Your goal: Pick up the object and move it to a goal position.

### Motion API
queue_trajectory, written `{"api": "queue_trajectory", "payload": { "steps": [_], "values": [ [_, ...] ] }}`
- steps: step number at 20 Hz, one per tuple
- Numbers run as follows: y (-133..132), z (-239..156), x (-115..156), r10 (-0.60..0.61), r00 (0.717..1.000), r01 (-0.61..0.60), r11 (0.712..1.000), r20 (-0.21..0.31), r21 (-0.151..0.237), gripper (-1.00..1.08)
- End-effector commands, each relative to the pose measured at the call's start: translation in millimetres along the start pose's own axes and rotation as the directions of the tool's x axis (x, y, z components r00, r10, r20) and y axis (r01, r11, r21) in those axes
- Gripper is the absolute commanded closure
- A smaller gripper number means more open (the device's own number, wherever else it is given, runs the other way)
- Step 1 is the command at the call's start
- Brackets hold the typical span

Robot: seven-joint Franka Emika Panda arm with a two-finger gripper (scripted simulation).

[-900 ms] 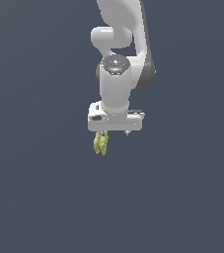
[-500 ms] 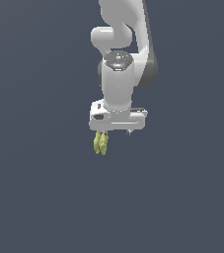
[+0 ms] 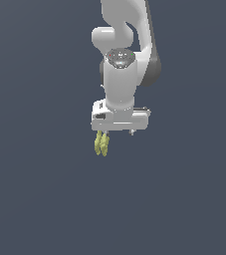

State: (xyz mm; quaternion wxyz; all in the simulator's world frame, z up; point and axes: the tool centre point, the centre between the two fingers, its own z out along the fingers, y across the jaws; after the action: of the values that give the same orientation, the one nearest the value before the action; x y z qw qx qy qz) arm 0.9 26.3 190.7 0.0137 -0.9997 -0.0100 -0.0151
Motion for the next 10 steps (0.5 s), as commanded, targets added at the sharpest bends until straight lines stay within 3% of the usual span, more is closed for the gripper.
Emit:
{"api": "queue_trajectory", "payload": {
  "steps": [1,10],
  "values": [
    [9,6,-4,0.016,1.000,-0.016,1.000,0.003,-0.003,-0.92],
    [63,40,-36,0.120,0.993,-0.119,0.993,0.021,-0.025,-0.92]
  ]
}}
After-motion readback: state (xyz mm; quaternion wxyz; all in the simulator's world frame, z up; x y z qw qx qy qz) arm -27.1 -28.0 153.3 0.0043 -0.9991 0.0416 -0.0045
